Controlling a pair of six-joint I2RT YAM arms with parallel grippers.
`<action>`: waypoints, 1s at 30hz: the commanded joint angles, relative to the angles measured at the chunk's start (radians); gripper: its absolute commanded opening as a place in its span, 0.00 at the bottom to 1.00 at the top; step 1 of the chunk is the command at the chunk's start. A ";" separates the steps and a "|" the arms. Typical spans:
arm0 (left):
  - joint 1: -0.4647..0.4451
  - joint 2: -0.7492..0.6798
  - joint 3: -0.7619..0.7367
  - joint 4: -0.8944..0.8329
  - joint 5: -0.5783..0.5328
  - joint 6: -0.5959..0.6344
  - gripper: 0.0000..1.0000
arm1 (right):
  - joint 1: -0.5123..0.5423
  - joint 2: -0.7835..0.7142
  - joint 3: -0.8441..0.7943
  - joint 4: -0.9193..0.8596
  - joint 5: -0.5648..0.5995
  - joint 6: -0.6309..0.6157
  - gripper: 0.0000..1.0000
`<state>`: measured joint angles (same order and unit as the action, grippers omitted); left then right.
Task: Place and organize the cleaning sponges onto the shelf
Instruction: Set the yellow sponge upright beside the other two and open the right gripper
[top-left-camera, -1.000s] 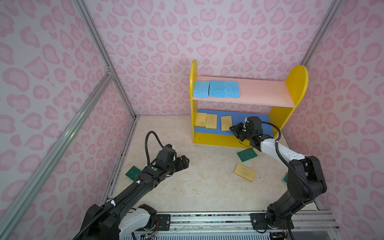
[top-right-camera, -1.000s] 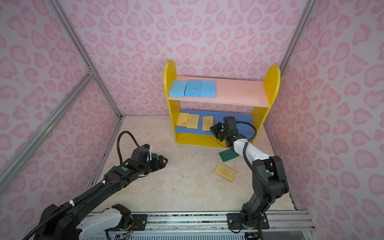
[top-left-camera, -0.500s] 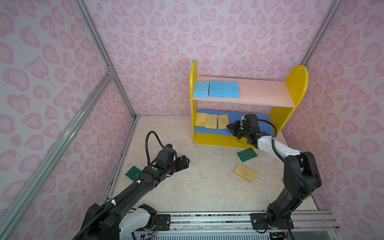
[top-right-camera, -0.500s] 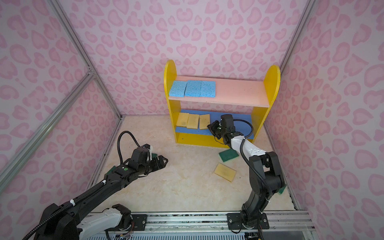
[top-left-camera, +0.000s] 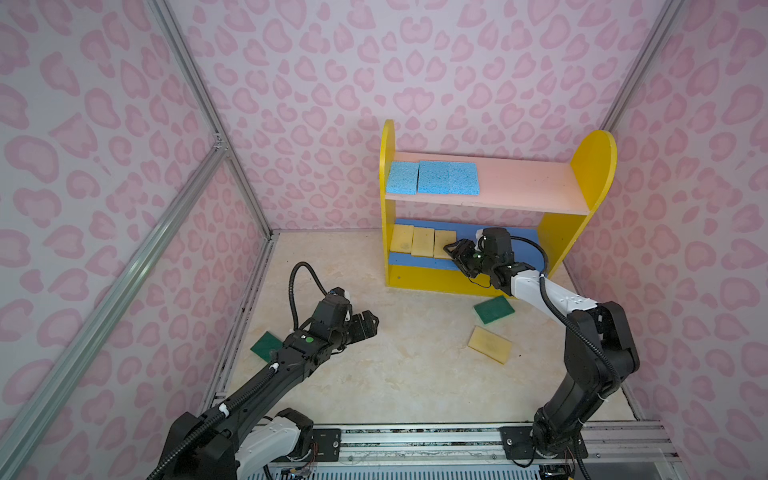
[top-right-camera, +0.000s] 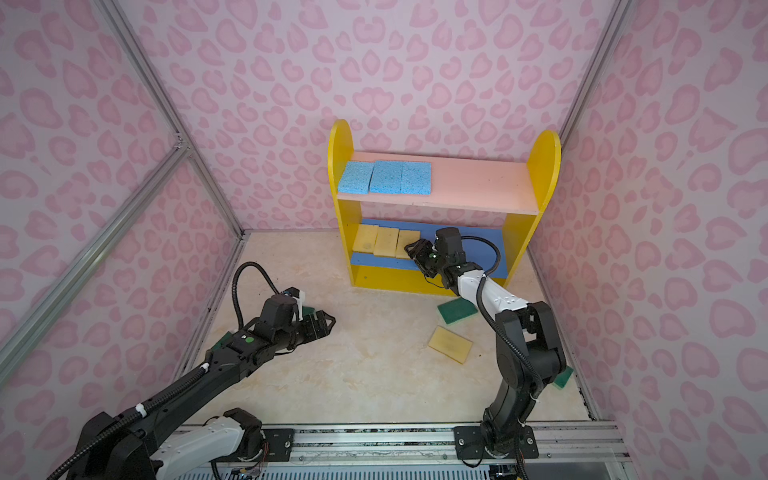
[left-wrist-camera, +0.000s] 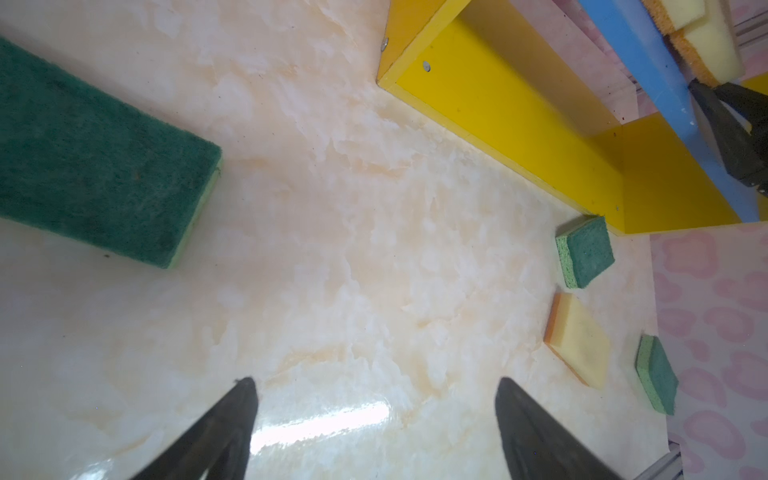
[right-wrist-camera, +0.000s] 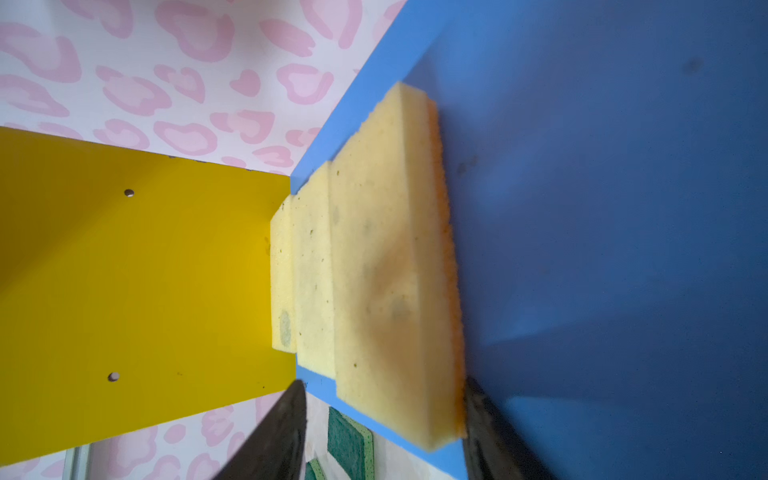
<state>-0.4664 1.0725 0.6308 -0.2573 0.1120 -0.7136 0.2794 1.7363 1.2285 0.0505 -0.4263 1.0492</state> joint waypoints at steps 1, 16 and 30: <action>0.002 -0.011 0.006 0.004 0.003 0.012 0.91 | 0.001 -0.016 0.003 -0.037 0.000 -0.048 0.70; -0.042 -0.011 0.017 0.023 0.015 0.005 0.83 | -0.008 -0.042 0.050 -0.143 0.010 -0.159 0.51; -0.050 -0.066 -0.010 -0.011 -0.012 -0.007 0.82 | -0.007 0.053 0.088 -0.113 -0.025 -0.129 0.41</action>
<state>-0.5156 1.0130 0.6243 -0.2611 0.1139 -0.7151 0.2695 1.7763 1.3064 -0.0746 -0.4412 0.9234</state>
